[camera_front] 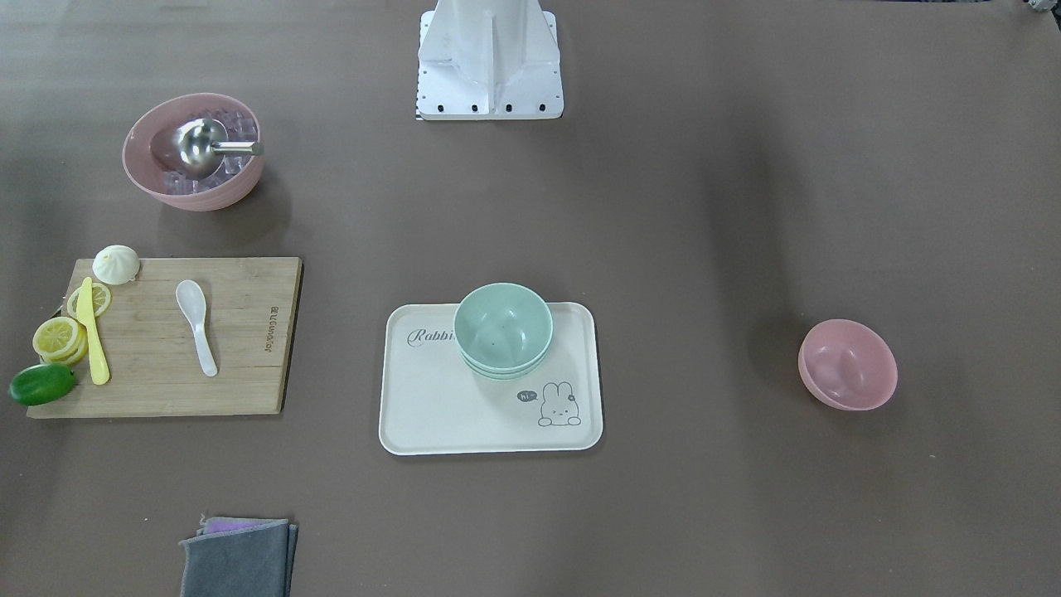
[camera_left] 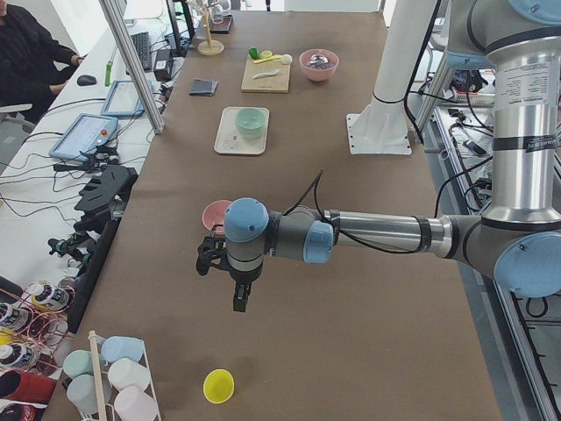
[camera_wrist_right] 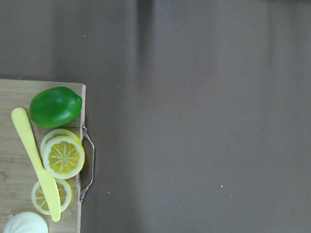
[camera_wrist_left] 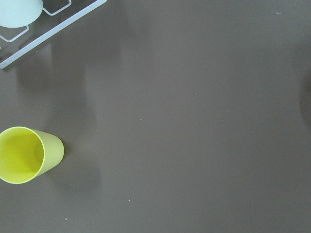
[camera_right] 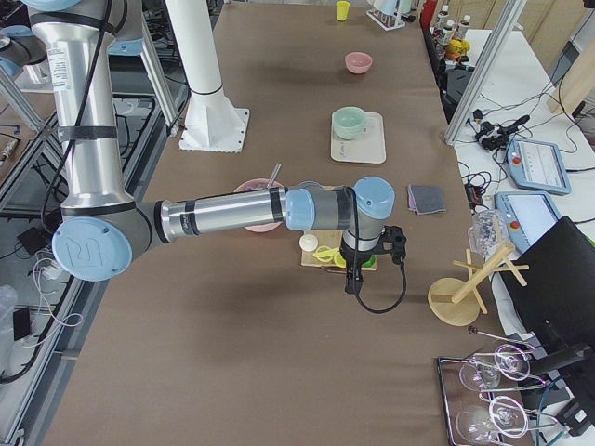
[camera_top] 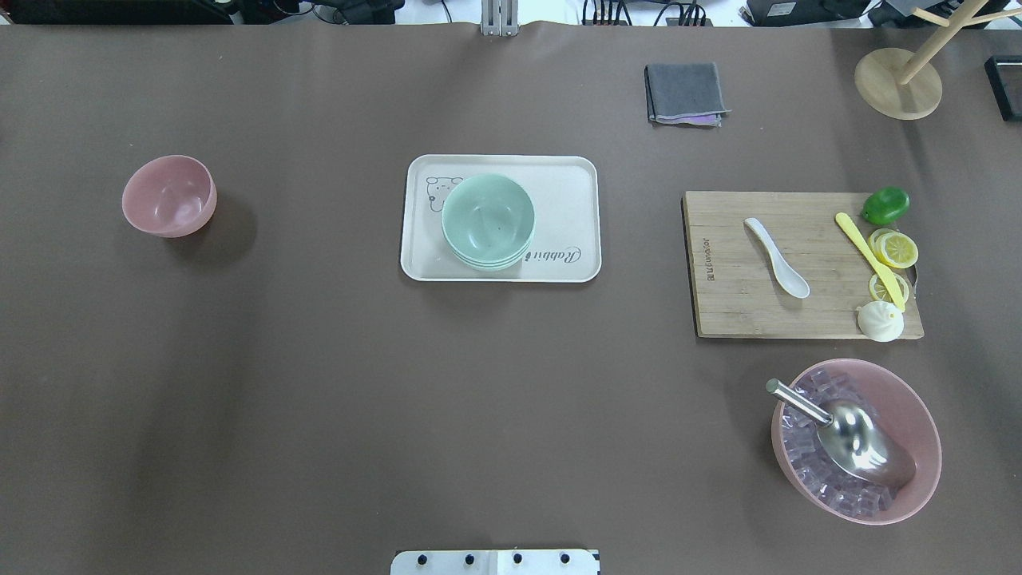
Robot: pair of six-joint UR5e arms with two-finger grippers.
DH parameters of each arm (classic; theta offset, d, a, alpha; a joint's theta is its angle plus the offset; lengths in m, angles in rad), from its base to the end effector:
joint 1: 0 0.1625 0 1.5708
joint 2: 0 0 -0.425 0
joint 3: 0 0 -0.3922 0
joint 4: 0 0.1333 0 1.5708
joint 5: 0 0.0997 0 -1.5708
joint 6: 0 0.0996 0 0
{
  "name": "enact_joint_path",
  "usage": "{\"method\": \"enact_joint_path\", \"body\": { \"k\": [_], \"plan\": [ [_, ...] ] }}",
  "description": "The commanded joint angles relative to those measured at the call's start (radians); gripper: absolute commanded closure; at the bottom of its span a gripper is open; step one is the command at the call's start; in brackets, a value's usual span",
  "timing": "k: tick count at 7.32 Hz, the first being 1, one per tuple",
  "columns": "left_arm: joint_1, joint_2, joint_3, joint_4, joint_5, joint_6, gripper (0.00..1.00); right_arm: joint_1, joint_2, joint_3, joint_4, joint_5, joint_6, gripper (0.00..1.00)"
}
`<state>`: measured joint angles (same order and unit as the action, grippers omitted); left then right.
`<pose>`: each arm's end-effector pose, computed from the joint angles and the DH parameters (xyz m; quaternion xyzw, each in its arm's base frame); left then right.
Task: Stack pink bowl on green and place spoon
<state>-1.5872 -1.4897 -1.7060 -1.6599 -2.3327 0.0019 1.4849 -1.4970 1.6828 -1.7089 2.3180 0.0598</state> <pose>-0.0722 -0.4650 0.6220 0.0698 0.3702 0.0199 0.9261 0.0208 -0.5236 0.5821 -0.0044 -0.3655 -0.0208 0.9306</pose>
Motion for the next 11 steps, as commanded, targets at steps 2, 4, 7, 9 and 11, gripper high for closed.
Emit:
{"method": "enact_joint_path", "body": {
  "k": [2, 4, 7, 9, 11],
  "plan": [
    [0.001, -0.003, 0.000, -0.001, 0.001, 0.004, 0.01, 0.000, -0.003, 0.000, 0.000, 0.001, 0.000, 0.00],
    [0.001, -0.003, 0.003, 0.000, -0.001, 0.004, 0.01, 0.000, -0.003, 0.003, 0.002, 0.000, -0.003, 0.00],
    [0.030, -0.053, 0.002, 0.000, 0.001, -0.003, 0.01, 0.000, -0.005, 0.043, 0.002, 0.003, 0.009, 0.00],
    [0.061, -0.084, -0.006, -0.061, -0.008, 0.000, 0.01, -0.009, -0.003, 0.066, 0.102, 0.006, 0.011, 0.00],
    [0.133, -0.134, 0.023, -0.118, -0.010, -0.010, 0.01, -0.017, 0.000, 0.058, 0.103, 0.018, 0.015, 0.00]
  ]
}}
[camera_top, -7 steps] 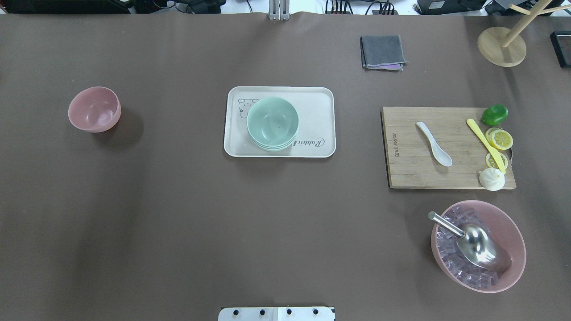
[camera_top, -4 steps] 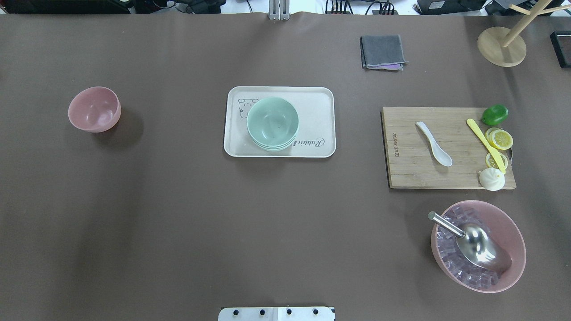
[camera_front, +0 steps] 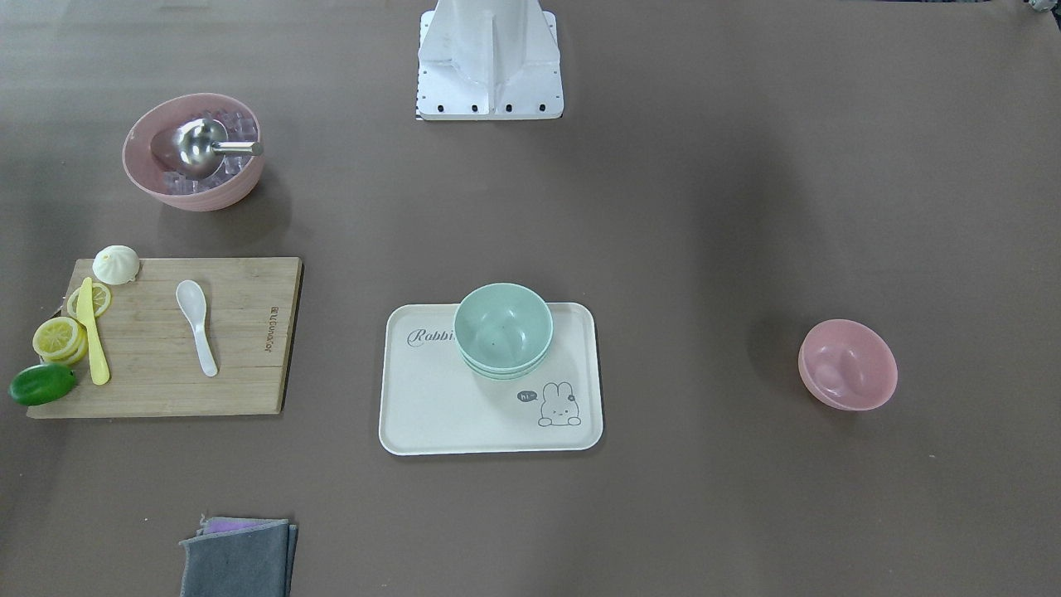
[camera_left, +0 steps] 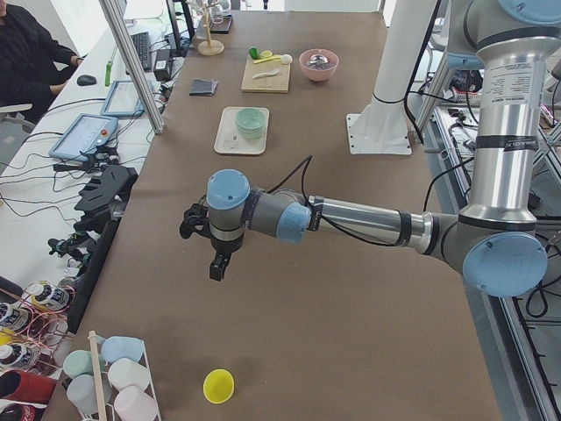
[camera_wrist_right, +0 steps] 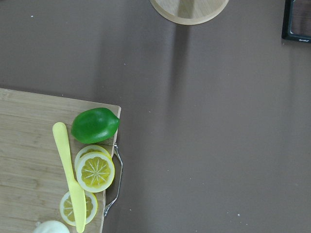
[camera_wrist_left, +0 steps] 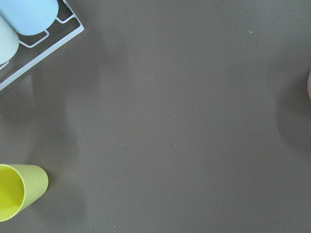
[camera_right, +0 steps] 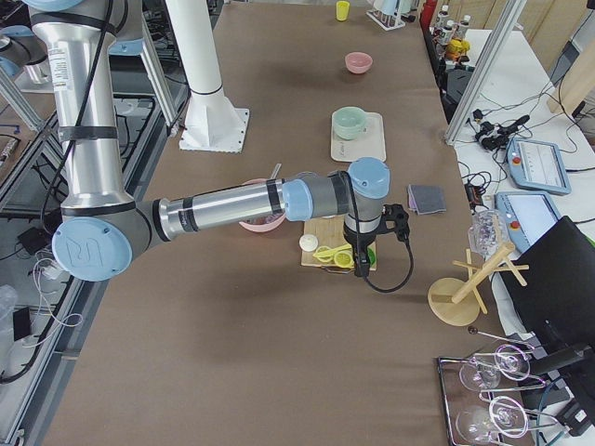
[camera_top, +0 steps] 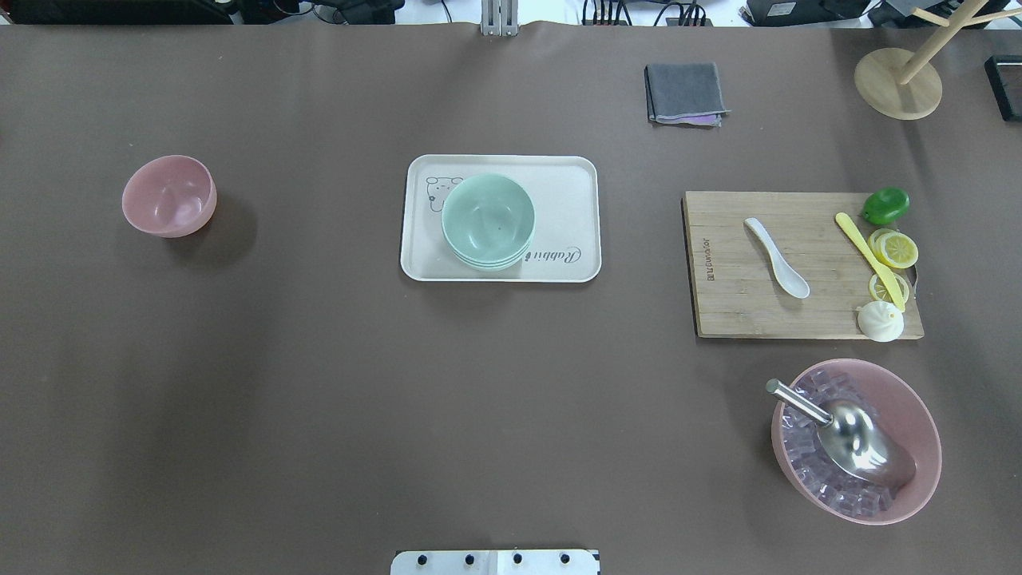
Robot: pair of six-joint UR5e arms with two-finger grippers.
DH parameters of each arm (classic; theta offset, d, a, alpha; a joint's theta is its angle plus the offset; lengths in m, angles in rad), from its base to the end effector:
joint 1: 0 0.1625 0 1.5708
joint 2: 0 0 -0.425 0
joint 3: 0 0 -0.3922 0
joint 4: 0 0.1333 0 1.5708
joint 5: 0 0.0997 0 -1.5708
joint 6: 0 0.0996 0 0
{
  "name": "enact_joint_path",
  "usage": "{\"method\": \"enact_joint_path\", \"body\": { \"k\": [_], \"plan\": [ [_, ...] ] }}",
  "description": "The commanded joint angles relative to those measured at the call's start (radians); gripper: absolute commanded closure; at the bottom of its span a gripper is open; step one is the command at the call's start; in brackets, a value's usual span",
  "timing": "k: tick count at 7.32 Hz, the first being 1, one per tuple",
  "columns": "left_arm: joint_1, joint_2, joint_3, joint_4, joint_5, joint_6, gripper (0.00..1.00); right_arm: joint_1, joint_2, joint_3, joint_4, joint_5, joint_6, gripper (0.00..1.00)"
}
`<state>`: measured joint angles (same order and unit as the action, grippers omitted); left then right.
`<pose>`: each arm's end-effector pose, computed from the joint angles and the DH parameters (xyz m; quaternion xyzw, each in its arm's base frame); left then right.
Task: Stack pink bowl on green and place spoon
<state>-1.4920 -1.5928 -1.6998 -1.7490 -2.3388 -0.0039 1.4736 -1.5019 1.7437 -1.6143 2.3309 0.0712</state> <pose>-0.0234 -0.5180 0.5640 0.1365 0.3755 0.0956 0.9117 0.0137 -0.5258 0.5437 0.0606 -0.3756 -0.0487 0.9235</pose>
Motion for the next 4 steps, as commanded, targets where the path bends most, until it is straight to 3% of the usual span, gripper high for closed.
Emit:
{"method": "enact_joint_path", "body": {
  "k": [1, 3, 4],
  "plan": [
    [0.048, -0.088, 0.040, -0.029, -0.004, -0.086, 0.01, -0.013, 0.008, -0.016, 0.008, 0.007, 0.002, 0.00],
    [0.161, -0.171, 0.145, -0.100, -0.001, -0.285, 0.01, -0.022, 0.009, -0.018, 0.008, 0.008, 0.009, 0.00],
    [0.218, -0.215, 0.239, -0.216, -0.002, -0.412, 0.01, -0.024, 0.009, -0.018, 0.008, 0.021, 0.009, 0.00]
  ]
}}
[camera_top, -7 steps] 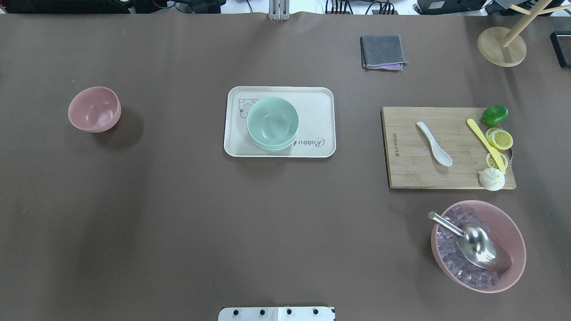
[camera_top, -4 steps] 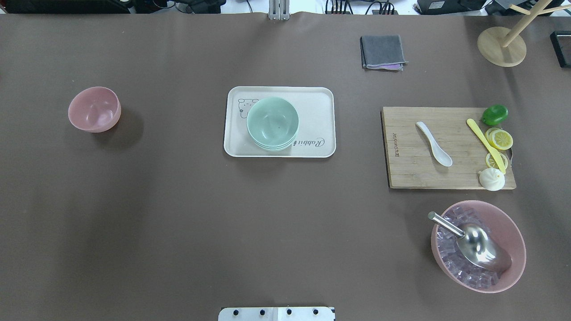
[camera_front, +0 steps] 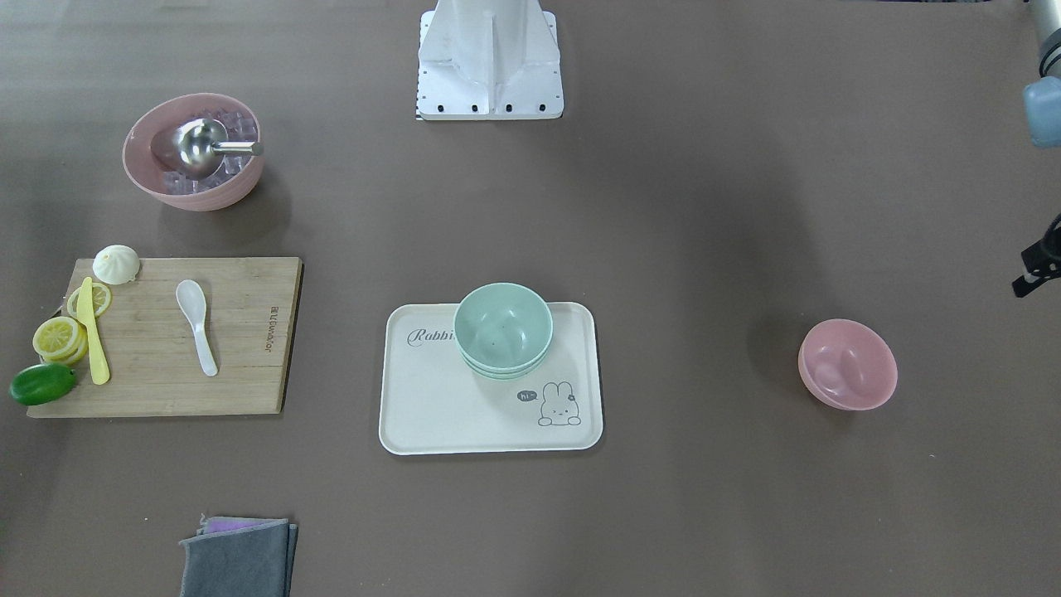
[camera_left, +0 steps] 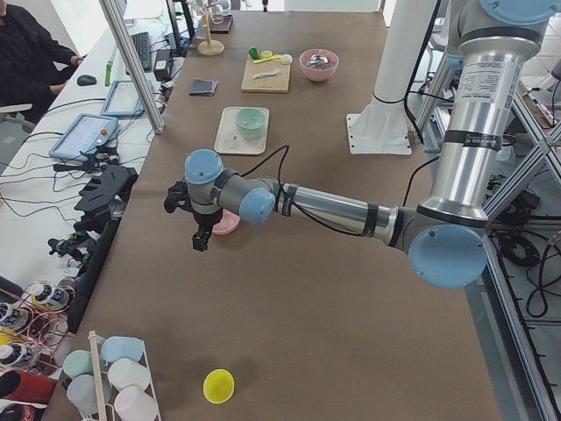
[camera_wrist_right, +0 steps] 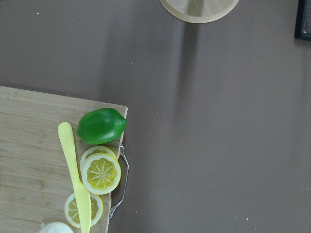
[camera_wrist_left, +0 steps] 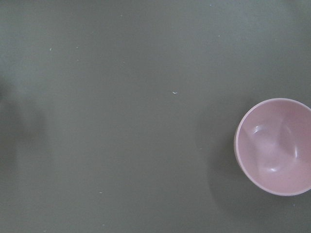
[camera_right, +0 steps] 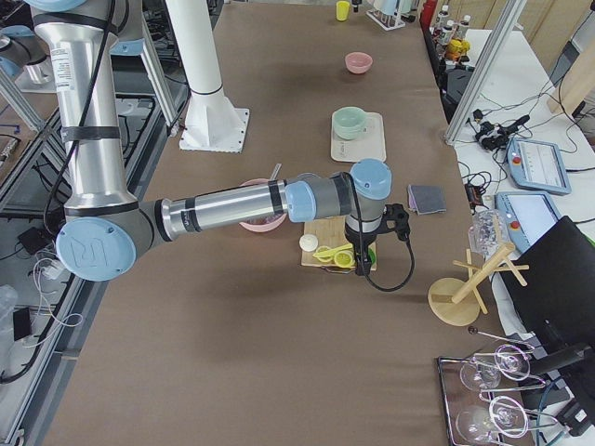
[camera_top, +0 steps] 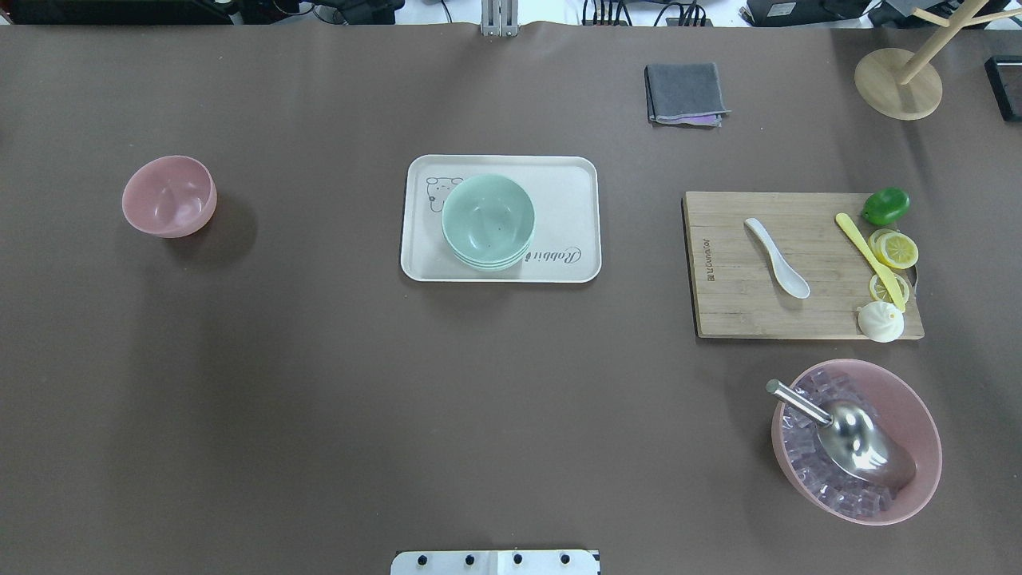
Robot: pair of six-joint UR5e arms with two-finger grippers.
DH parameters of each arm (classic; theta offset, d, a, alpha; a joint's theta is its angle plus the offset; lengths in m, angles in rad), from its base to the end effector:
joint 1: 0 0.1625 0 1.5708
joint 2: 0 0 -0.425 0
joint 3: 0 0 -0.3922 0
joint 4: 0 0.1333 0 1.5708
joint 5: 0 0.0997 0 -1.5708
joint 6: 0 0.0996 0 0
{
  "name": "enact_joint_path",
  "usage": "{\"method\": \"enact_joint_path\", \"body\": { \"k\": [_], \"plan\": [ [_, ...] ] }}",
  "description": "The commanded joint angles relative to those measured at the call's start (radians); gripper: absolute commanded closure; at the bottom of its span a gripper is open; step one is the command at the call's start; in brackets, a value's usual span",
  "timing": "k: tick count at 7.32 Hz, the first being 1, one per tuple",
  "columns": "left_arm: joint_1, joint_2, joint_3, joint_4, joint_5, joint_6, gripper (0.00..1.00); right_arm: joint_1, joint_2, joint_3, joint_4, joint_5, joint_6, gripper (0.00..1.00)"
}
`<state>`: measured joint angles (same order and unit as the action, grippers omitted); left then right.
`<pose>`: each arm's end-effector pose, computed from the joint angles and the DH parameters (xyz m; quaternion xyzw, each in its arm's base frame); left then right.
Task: Stack pink bowl on green and place spoon
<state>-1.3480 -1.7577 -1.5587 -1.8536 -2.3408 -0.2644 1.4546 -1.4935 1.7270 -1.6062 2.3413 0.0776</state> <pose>0.0671 -0.5859 0.5320 0.1158 0.4057 0.0664 0.9042 0.0025 -0.5301 0.5459 0.0550 -0.3811 -0.0550 0.9213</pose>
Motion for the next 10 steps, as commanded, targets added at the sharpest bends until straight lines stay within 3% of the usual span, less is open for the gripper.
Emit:
{"method": "enact_joint_path", "body": {
  "k": [1, 2, 3, 5, 6, 7, 10],
  "plan": [
    [0.139, -0.075, 0.221, -0.262, 0.003, -0.239, 0.01, -0.005, -0.001, -0.001, 0.000, 0.016, 0.004, 0.00],
    [0.189, -0.097, 0.308, -0.382, 0.011, -0.316, 0.01, -0.005, -0.001, -0.004, 0.000, 0.018, 0.004, 0.00],
    [0.235, -0.118, 0.321, -0.392, 0.074, -0.370, 0.01, -0.005, 0.001, -0.003, 0.000, 0.019, 0.004, 0.00],
    [0.271, -0.126, 0.321, -0.389, 0.094, -0.395, 0.04, -0.005, 0.001, -0.001, 0.000, 0.019, 0.005, 0.00],
    [0.274, -0.126, 0.319, -0.391, 0.092, -0.401, 0.71, -0.005, 0.001, 0.000, 0.000, 0.019, 0.005, 0.00],
    [0.274, -0.123, 0.316, -0.394, 0.089, -0.401, 1.00, -0.005, 0.001, 0.002, 0.000, 0.019, 0.005, 0.00],
    [0.245, -0.134, 0.309, -0.360, 0.016, -0.404, 1.00, -0.016, 0.012, 0.011, 0.002, 0.074, 0.034, 0.00]
  ]
}}
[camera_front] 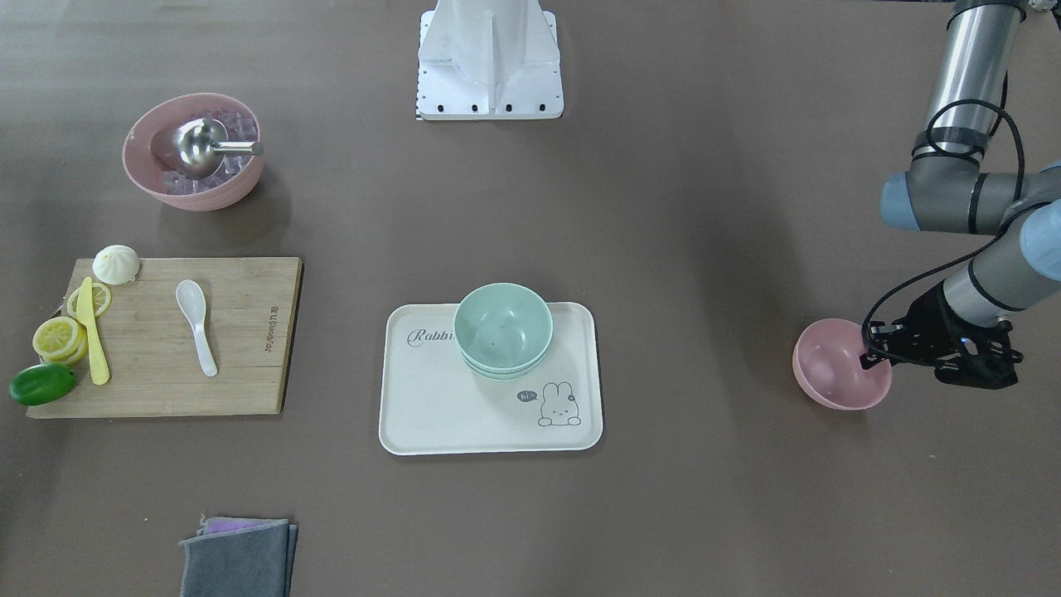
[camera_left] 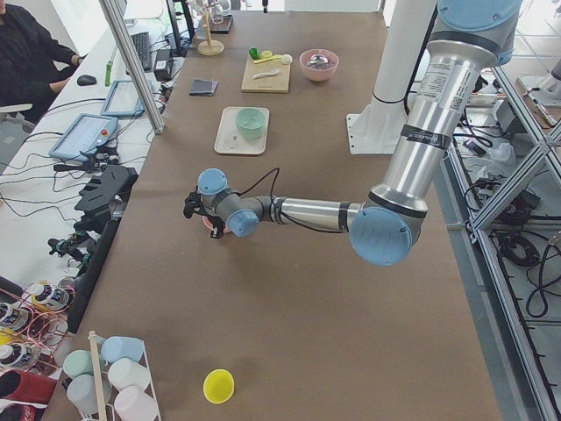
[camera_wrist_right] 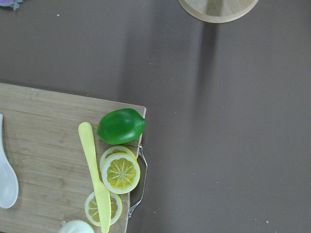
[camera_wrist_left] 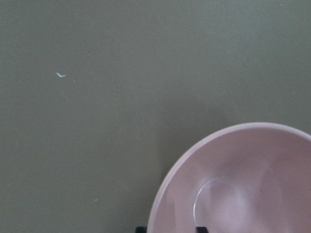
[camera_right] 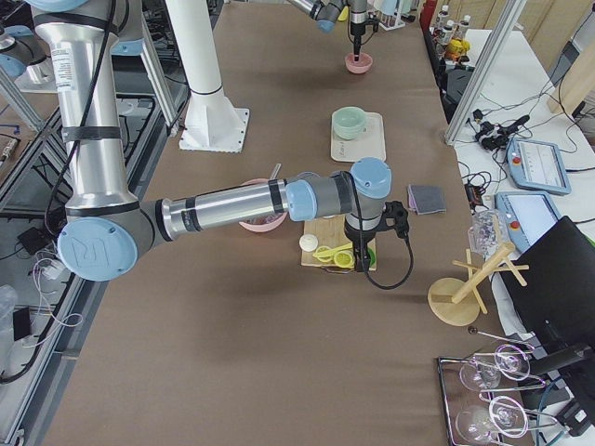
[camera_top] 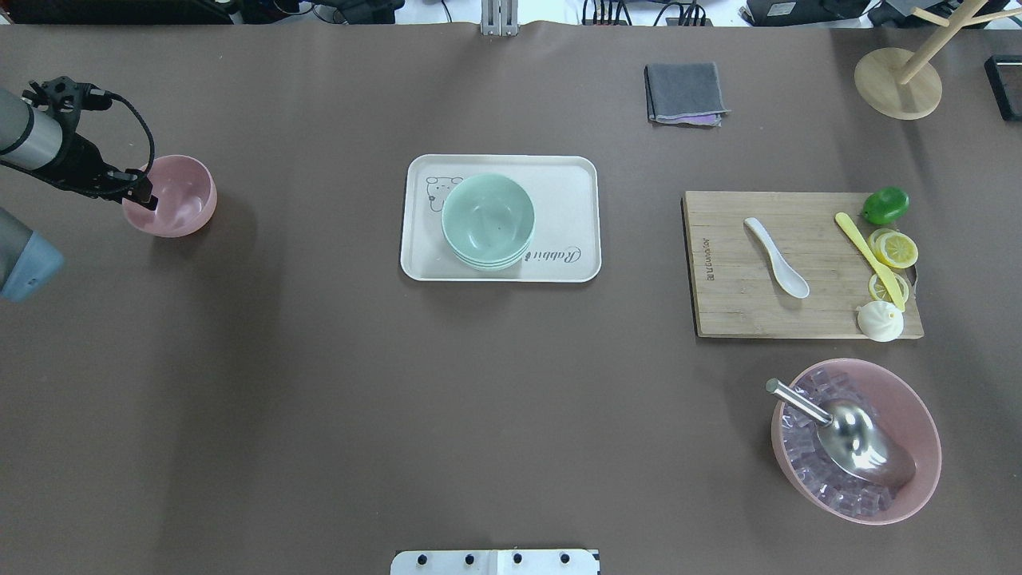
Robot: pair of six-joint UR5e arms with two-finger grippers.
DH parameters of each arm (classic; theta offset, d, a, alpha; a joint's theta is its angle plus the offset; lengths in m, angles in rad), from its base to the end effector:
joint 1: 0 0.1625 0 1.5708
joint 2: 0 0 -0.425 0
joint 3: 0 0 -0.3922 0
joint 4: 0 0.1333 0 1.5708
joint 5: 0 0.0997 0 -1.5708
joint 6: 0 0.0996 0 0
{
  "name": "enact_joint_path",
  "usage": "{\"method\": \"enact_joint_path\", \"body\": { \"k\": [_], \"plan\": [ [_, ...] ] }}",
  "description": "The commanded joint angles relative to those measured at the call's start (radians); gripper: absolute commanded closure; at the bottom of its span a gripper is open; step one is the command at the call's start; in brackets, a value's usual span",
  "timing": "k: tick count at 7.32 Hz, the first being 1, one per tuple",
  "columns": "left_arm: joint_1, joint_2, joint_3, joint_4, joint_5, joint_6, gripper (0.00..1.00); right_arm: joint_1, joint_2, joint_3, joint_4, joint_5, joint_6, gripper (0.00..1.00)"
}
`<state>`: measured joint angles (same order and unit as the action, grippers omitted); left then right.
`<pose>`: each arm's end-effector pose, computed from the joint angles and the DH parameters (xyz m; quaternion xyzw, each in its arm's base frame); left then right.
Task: Stack pink bowl on green and place spoon
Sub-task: 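Reach the left gripper to the pink bowl rim and grasp it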
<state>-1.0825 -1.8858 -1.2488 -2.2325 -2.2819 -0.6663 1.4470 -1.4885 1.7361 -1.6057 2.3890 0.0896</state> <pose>0.2441 -0.6051 0.5685 0.0727 0.4407 0.0326 0.8941 -0.0049 -0.5304 0.5354 0.0547 -0.4037 -0.0578 0.9114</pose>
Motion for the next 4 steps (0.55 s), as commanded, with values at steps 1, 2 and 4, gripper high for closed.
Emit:
{"method": "enact_joint_path", "body": {
  "k": [1, 2, 4],
  "plan": [
    [-0.054, -0.039, -0.003, 0.069, -0.095, -0.009, 1.00, -0.029, 0.016, 0.005, 0.001, 0.032, 0.033, 0.00],
    [-0.098, -0.071, -0.020, 0.150, -0.163, -0.009, 1.00, -0.048, 0.045, 0.002, 0.000, 0.032, 0.048, 0.00],
    [-0.123, -0.142, -0.072, 0.270, -0.202, -0.074, 1.00, -0.139, 0.094, 0.014, 0.003, 0.047, 0.244, 0.00]
  ]
}}
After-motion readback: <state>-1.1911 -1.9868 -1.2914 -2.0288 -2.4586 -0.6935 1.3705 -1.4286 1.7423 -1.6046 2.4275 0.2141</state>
